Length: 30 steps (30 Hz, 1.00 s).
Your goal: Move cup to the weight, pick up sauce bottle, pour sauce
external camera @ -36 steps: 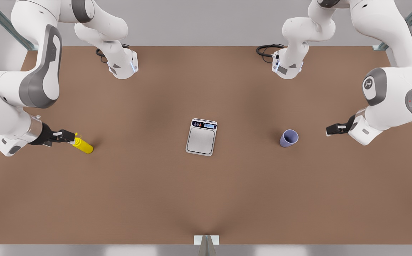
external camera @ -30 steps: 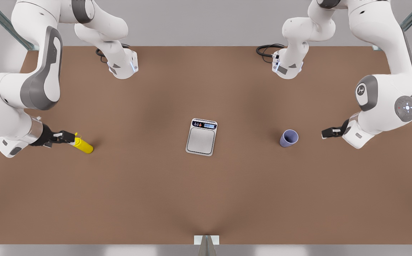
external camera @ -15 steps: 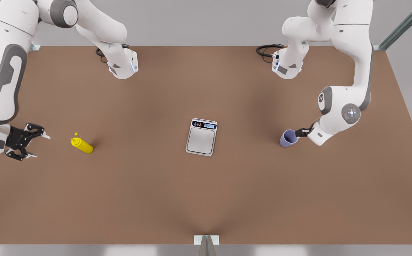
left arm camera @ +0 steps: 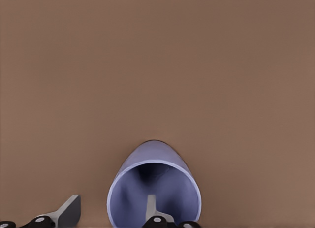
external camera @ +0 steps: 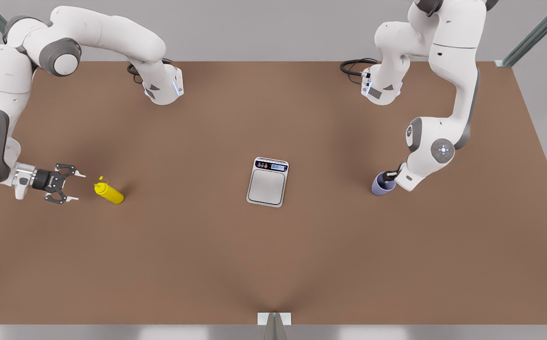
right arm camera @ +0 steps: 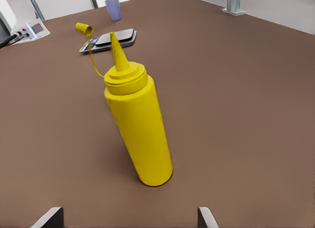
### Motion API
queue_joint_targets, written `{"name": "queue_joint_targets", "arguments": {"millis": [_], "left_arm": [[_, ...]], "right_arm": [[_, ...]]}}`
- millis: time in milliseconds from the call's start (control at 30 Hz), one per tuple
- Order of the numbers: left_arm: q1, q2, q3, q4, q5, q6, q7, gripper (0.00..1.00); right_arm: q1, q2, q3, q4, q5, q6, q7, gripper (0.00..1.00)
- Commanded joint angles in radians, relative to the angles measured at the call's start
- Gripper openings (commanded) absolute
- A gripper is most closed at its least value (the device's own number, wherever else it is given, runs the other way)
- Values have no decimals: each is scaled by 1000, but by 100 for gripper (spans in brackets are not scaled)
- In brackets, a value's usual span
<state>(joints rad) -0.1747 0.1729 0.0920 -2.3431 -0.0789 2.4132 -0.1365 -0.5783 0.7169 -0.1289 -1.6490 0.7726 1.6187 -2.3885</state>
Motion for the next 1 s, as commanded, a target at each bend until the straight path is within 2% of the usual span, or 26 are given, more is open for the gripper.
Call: {"name": "queue_joint_targets", "arguments": {"millis": [0, 33, 67, 200, 300, 433, 500, 600, 633, 700, 967], "left_arm": [[0, 3, 0, -1, 1, 4, 0, 67], [0, 10, 0, -2, 1, 10, 0, 67], [0, 11, 0, -2, 1, 18, -3, 60], [-26, 45, 0, -1, 1, 56, -34, 60], [-29, 53, 0, -2, 1, 60, -35, 51], [-29, 59, 2, -2, 1, 60, -34, 46], [-29, 66, 2, -2, 1, 61, -34, 39], [-29, 79, 2, -1, 1, 72, -34, 37], [-29, 79, 3, -1, 1, 72, -32, 28], [-29, 79, 3, -1, 1, 70, -34, 21], [-29, 82, 3, -1, 1, 75, -31, 21]], "right_arm": [[0, 4, 0, 0, 2, 0, -21, 100], [2, 10, 2, 0, 7, -2, -40, 100], [6, 22, 2, 0, 48, -3, -92, 100], [6, 58, 3, -3, 83, -26, -95, 100], [9, 70, 3, -6, 82, -42, -95, 100], [12, 88, 9, 2, 83, -42, -95, 100], [14, 95, 25, 2, 86, -42, -95, 100], [14, 101, 46, 2, 97, -40, -95, 100], [14, 102, 52, 2, 103, -37, -95, 100], [15, 113, 69, 8, 120, -26, -93, 100], [35, 122, 77, 5, 120, -26, -93, 100]]}}
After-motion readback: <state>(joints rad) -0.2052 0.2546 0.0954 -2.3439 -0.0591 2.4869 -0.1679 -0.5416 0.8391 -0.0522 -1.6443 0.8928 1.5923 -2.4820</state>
